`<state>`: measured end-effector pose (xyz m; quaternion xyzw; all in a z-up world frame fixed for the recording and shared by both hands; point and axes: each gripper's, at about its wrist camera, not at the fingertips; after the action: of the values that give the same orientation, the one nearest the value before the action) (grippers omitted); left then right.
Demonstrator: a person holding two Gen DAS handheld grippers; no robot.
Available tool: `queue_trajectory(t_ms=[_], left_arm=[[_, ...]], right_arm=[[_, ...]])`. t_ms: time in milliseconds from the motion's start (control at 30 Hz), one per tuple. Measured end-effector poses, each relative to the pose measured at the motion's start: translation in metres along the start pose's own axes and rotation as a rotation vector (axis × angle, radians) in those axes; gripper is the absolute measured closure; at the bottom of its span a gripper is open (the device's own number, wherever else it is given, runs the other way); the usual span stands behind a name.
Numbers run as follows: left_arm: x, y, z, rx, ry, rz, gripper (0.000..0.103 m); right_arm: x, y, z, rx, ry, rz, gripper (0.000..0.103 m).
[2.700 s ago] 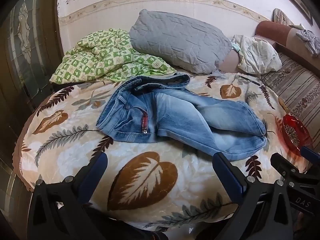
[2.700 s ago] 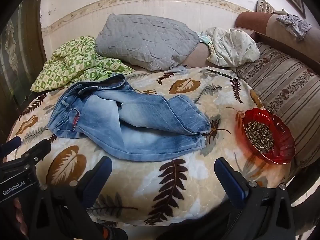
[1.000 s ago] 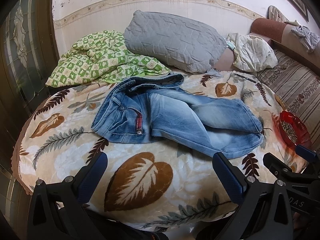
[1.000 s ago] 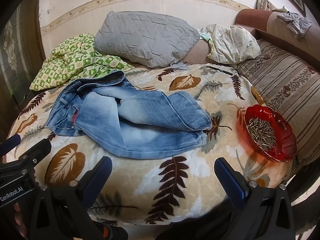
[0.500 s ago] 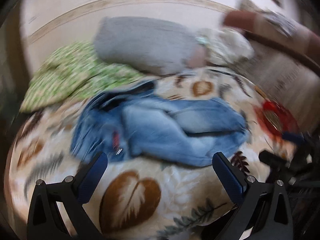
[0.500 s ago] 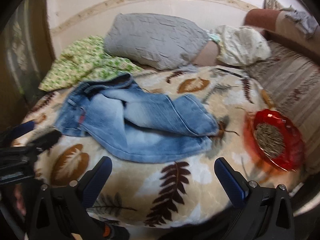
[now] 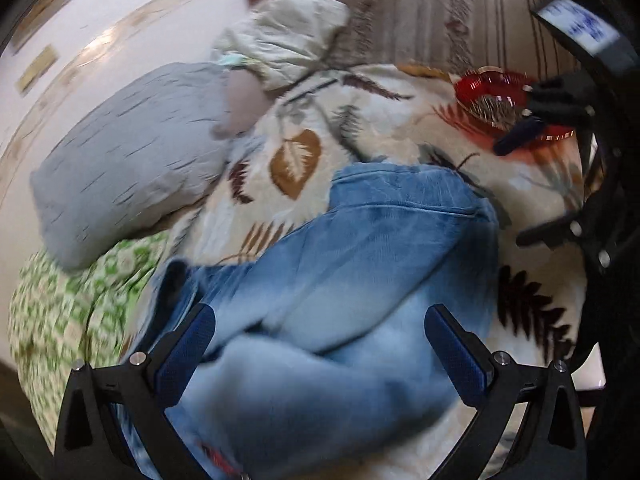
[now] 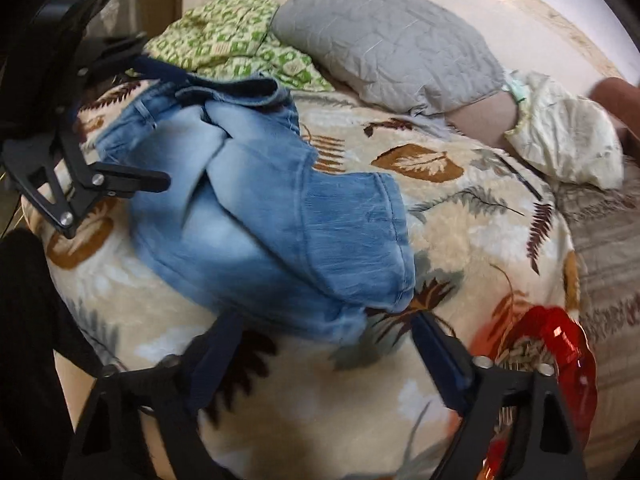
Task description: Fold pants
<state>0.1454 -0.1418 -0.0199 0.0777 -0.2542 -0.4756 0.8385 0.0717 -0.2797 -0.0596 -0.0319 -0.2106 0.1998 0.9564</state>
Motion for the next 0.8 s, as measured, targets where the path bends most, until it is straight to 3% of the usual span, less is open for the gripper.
queue_trajectory(t_ms=[133, 267, 333, 367, 400, 433, 500, 567, 667, 800], left_arm=[[0.019, -0.014, -0.013, -0.040, -0.021, -0.082, 0.000], [0.040, -0.036, -0.019, -0.027, -0.066, -0.259, 0.000], [0.050, -0.043, -0.027, -0.034, -0.052, -0.354, 0.000], [0.053, -0.045, -0.032, -0.037, -0.036, -0.383, 0.000], [0.055, -0.048, -0.040, -0.047, -0.002, -0.424, 0.005], [0.056, -0.049, -0.046, -0.063, 0.029, -0.449, 0.012], [0.057, -0.049, -0.060, -0.121, 0.121, -0.473, 0.079], [0.055, -0.043, -0.063, -0.149, 0.140, -0.440, 0.086], [0.052, -0.029, -0.051, -0.161, 0.078, -0.389, 0.094], [0.071, 0.013, -0.034, -0.172, -0.025, -0.209, 0.096]], right_arm=[[0.010, -0.020, -0.026, 0.069, 0.061, 0.013, 0.034], [0.014, -0.026, -0.042, 0.096, 0.090, 0.037, 0.036], [0.015, -0.029, -0.046, 0.116, 0.084, 0.041, 0.037], [0.016, -0.030, -0.048, 0.127, 0.082, 0.046, 0.044], [0.017, -0.030, -0.051, 0.133, 0.088, 0.049, 0.057], [0.018, -0.032, -0.055, 0.137, 0.106, 0.051, 0.064], [0.020, -0.034, -0.061, 0.135, 0.127, 0.055, 0.077], [0.019, -0.037, -0.059, 0.154, 0.123, 0.047, 0.083], [0.024, -0.040, -0.045, 0.161, 0.092, 0.045, 0.092], [0.047, -0.060, -0.014, 0.145, 0.016, -0.001, 0.095]])
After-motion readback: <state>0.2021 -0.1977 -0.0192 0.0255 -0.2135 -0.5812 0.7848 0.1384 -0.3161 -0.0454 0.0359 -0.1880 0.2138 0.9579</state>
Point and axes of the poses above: each gripper's, at about its wrist camera, not at the fingertips, and z roughly against the way its jaws point, y to its left, x to its top, and after that the axes turned 13 degrees about y, right-handed
